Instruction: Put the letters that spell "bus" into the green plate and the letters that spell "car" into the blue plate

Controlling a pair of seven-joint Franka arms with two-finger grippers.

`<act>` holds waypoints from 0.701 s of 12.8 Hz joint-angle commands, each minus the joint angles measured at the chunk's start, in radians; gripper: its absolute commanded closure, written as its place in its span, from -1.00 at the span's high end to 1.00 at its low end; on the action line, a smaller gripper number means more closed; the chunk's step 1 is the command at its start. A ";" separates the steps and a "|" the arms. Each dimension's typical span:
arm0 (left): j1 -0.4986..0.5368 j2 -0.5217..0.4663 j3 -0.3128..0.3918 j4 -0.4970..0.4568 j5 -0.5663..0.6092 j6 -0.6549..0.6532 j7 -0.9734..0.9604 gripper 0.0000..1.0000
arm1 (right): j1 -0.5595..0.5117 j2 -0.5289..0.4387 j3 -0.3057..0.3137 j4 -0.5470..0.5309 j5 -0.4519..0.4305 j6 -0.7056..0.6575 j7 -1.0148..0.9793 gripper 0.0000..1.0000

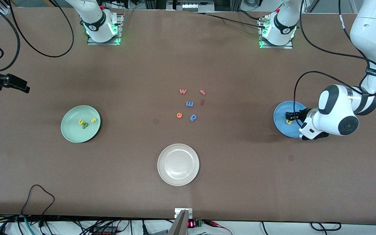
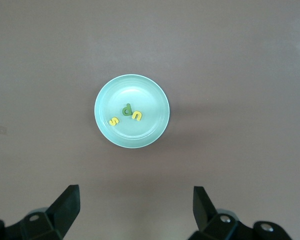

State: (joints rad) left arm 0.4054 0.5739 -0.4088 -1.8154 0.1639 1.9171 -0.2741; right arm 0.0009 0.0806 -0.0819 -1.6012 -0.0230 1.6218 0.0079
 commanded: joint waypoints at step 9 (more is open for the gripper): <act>0.004 -0.167 -0.036 0.419 0.011 -0.171 0.237 1.00 | -0.018 0.005 0.011 0.023 0.014 -0.020 -0.014 1.00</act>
State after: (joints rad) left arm 0.4077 0.4171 -0.4418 -1.4376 0.1639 1.7812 -0.0729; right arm 0.0000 0.0812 -0.0817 -1.6002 -0.0230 1.6217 0.0079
